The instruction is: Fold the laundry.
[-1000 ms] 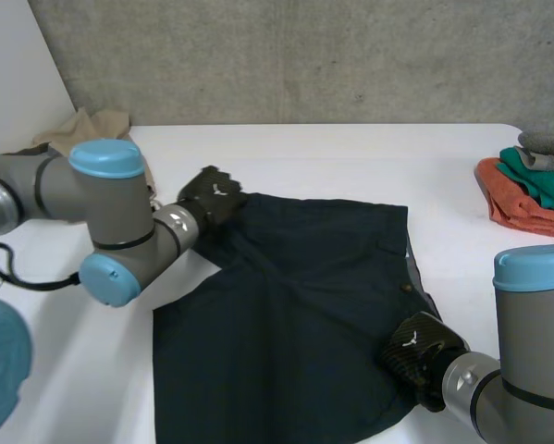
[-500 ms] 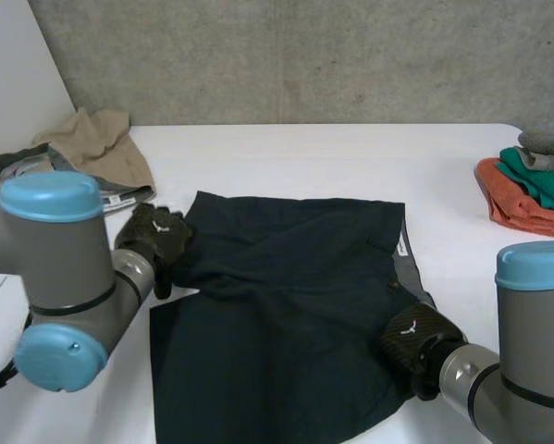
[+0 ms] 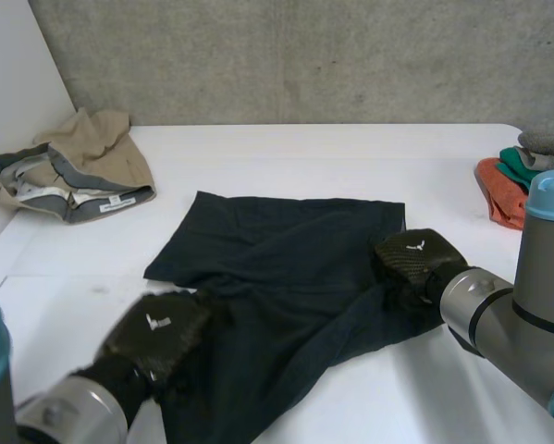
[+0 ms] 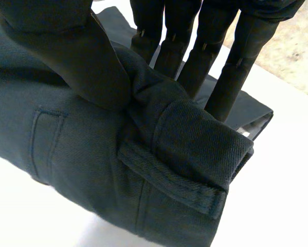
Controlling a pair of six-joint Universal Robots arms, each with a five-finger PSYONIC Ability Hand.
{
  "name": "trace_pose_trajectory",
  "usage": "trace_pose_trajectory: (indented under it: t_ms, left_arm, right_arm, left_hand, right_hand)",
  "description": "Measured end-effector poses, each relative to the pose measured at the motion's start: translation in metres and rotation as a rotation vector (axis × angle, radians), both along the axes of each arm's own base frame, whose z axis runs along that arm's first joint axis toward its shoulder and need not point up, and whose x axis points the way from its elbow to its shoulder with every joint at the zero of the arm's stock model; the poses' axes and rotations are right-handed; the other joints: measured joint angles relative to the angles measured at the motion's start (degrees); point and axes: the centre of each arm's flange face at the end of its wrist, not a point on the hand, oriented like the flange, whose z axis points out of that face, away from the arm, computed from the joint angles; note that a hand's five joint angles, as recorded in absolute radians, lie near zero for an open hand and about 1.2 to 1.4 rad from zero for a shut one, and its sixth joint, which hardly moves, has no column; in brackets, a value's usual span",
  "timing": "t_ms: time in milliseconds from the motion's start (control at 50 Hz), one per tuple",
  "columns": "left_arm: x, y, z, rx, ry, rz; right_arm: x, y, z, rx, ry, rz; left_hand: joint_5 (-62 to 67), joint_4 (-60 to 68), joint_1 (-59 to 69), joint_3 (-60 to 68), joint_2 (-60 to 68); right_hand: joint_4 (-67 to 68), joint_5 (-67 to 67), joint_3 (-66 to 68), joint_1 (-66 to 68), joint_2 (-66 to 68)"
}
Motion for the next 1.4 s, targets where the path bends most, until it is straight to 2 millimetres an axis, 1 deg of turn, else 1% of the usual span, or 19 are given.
trace_pose_trajectory:
  t_ms: [100, 320, 360, 420, 480, 580, 640, 680, 760, 820, 920, 1060, 1120, 1180, 1220, 1240, 1260, 1360, 1400]
  left_arm:
    - [-0.004, 0.013, -0.018, 0.079, -0.037, -0.032]
    - [-0.013, 0.007, -0.048, 0.167, -0.115, -0.043]
    - [-0.015, 0.006, -0.054, 0.18, -0.127, -0.047]
    - [-0.02, 0.004, -0.059, 0.183, -0.133, -0.051]
    - [-0.023, 0.001, -0.058, 0.156, -0.127, -0.047]
    - [-0.025, 0.001, -0.045, 0.09, -0.114, -0.047]
    - [-0.023, 0.008, -0.038, 0.076, -0.134, -0.07]
    - [-0.016, 0.025, -0.032, 0.084, -0.206, -0.132]
    - [-0.007, 0.048, -0.029, 0.109, -0.323, -0.231]
    - [-0.002, 0.059, -0.028, 0.113, -0.39, -0.293]
    - [-0.006, 0.056, -0.026, 0.076, -0.396, -0.312]
    - [-0.032, 0.006, -0.015, -0.104, -0.289, -0.225]
    - [-0.045, -0.033, -0.009, -0.228, -0.264, -0.165]
    - [-0.056, -0.065, -0.006, -0.335, -0.262, -0.12]
    - [-0.06, -0.077, -0.006, -0.374, -0.265, -0.103]
    - [-0.066, -0.097, -0.006, -0.437, -0.275, -0.071]
    - [-0.067, -0.103, -0.007, -0.454, -0.279, -0.062]
    - [-0.08, -0.159, -0.016, -0.609, -0.338, 0.023]
    - [-0.085, -0.175, -0.022, -0.655, -0.363, 0.041]
  right_arm:
    - [0.0, -0.006, 0.0, -0.04, -0.023, -0.023]
    - [-0.002, -0.008, -0.006, -0.06, -0.025, -0.053]
    - [-0.003, -0.008, -0.006, -0.065, -0.026, -0.058]
    - [-0.003, -0.009, -0.007, -0.071, -0.025, -0.063]
    - [-0.004, -0.009, -0.007, -0.072, -0.017, -0.063]
    - [-0.007, 0.0, -0.004, -0.062, 0.041, -0.032]
    - [-0.012, 0.011, -0.002, -0.051, 0.128, 0.013]
    - [-0.025, 0.029, -0.001, -0.018, 0.298, 0.095]
    - [-0.044, 0.05, -0.004, 0.039, 0.513, 0.212]
    - [-0.054, 0.058, -0.005, 0.063, 0.607, 0.267]
    - [-0.057, 0.056, -0.005, 0.051, 0.623, 0.268]
    - [-0.038, 0.015, -0.004, -0.096, 0.498, 0.158]
    - [-0.021, -0.007, -0.001, -0.194, 0.436, 0.131]
    - [-0.004, -0.028, 0.003, -0.298, 0.382, 0.117]
    - [0.001, -0.035, 0.004, -0.333, 0.366, 0.112]
    - [0.012, -0.051, 0.004, -0.405, 0.337, 0.1]
    - [0.014, -0.054, 0.004, -0.42, 0.331, 0.097]
    - [0.04, -0.096, -0.004, -0.586, 0.278, 0.054]
    - [0.047, -0.11, -0.009, -0.631, 0.264, 0.04]
  left_hand:
    - [0.0, 0.0, 0.0, 0.0, -0.01]
    - [2.98, 2.85, 2.38, 3.03, 3.01]
    - [18.8, 18.87, 20.56, 18.31, 19.49]
    - [33.98, 34.27, 36.15, 33.61, 33.8]
    - [44.94, 46.27, 43.89, 45.35, 45.61]
    - [44.96, 47.34, 43.89, 46.4, 46.67]
    - [44.96, 47.35, 43.89, 46.4, 46.67]
    - [44.96, 47.35, 43.89, 46.4, 46.67]
    - [44.96, 47.36, 43.89, 46.4, 46.68]
    - [44.96, 47.38, 43.89, 46.44, 46.79]
    - [45.13, 47.39, 43.89, 46.58, 46.84]
    - [46.24, 47.42, 43.89, 46.68, 46.89]
    - [46.24, 47.42, 43.89, 46.68, 46.89]
    - [46.24, 47.42, 43.89, 46.68, 46.89]
    - [46.24, 47.42, 43.89, 46.68, 46.89]
    - [46.24, 47.42, 43.89, 46.68, 46.9]
    - [46.24, 47.43, 43.89, 46.68, 46.89]
    - [46.24, 47.43, 43.89, 46.69, 46.9]
    - [46.24, 47.43, 43.89, 46.69, 46.9]
  right_hand:
    - [0.0, 0.0, 0.0, 0.0, 0.0]
    - [0.0, 0.0, 0.0, 0.0, 0.0]
    - [0.0, 0.0, 0.0, 0.0, 0.0]
    - [0.0, 0.0, 0.0, 0.0, 0.0]
    - [0.0, 0.0, 0.0, 0.0, 0.0]
    - [0.0, 0.0, 0.0, 0.0, 0.0]
    - [0.0, 0.14, 0.0, 0.0, 0.0]
    - [0.0, 0.17, 0.0, 0.0, 0.0]
    - [0.0, 0.16, 0.0, 0.0, 0.0]
    - [0.01, 0.17, 0.01, 0.0, 0.0]
    - [0.01, 0.16, 0.0, 0.0, 0.0]
    - [0.01, 0.28, 0.0, 0.0, 0.0]
    - [0.01, 0.28, 0.0, 0.0, 0.0]
    - [0.01, 0.28, 0.01, 0.0, 0.0]
    - [0.01, 0.28, 0.01, 0.0, 0.0]
    - [0.01, 0.29, 0.01, 0.0, 0.0]
    - [0.01, 0.28, 0.01, 0.0, 0.0]
    - [0.02, 0.29, 0.01, 0.0, 0.0]
    - [0.06, 0.29, 0.01, 0.0, 0.0]
